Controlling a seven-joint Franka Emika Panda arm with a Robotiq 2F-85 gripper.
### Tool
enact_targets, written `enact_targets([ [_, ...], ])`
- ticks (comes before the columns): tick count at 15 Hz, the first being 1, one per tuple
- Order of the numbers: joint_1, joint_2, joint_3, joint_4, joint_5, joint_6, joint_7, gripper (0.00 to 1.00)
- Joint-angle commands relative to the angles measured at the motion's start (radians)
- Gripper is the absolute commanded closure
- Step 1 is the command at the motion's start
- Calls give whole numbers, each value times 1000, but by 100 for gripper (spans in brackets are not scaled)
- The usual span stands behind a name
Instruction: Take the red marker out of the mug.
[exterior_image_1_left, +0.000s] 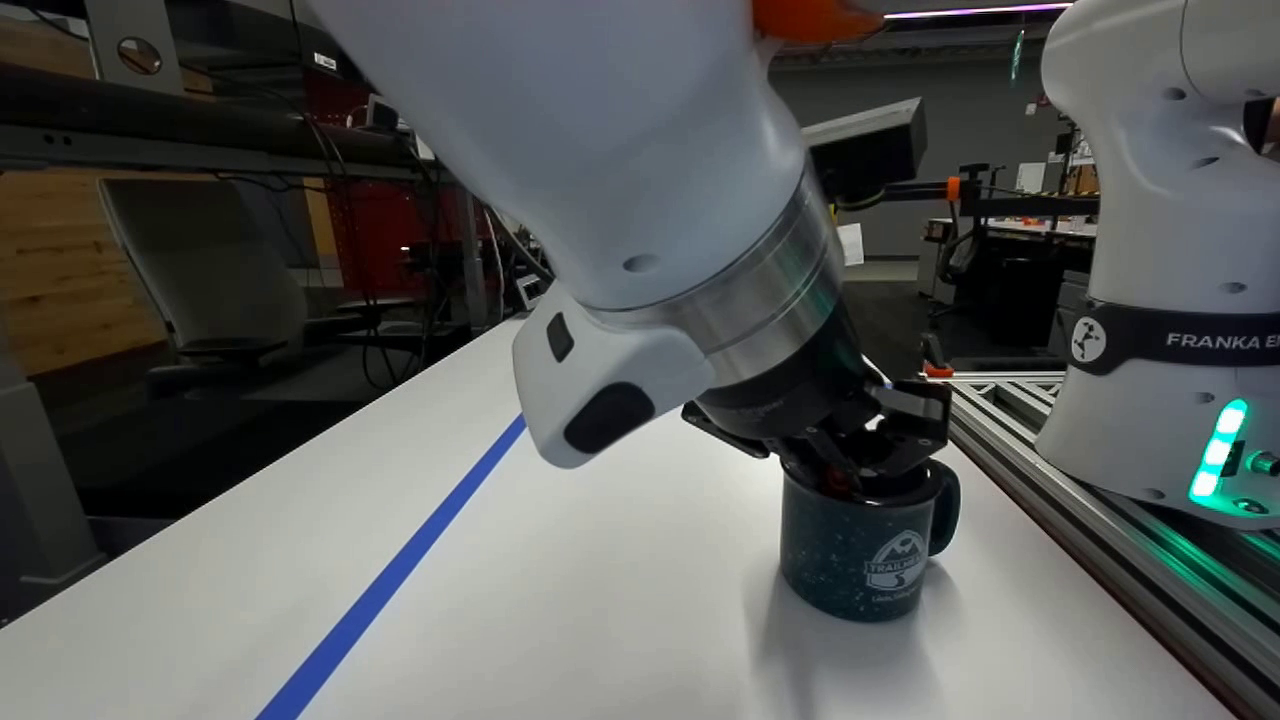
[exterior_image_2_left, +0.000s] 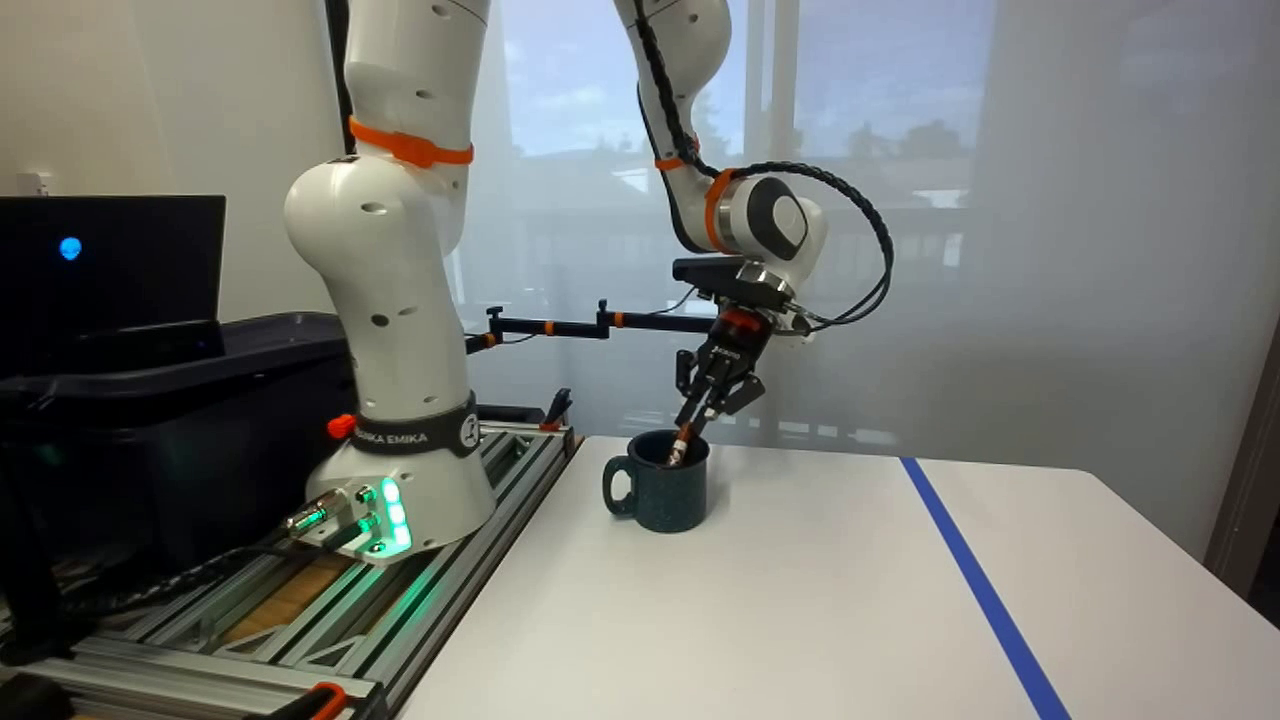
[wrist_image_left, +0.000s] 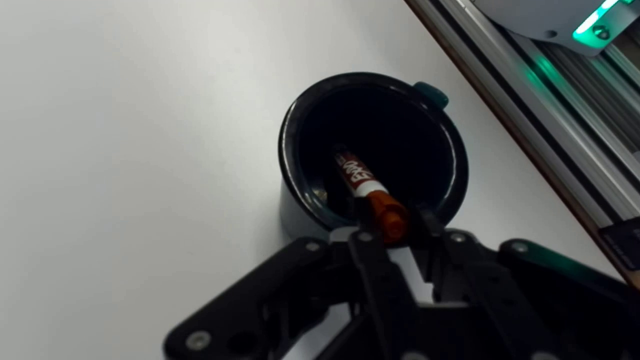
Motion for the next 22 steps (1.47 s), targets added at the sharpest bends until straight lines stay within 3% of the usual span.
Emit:
enact_targets([
  [1, 11, 0, 9, 19, -7, -35, 14, 97],
  [5, 0, -77, 30, -5, 56, -83, -33, 96],
  [11, -15, -255, 13, -40, 110, -217, -1, 96],
  [17, -63, -420, -64, -116, 136, -283, 36, 96],
  [22, -127, -432, -157, -205, 124, -233, 31, 96],
])
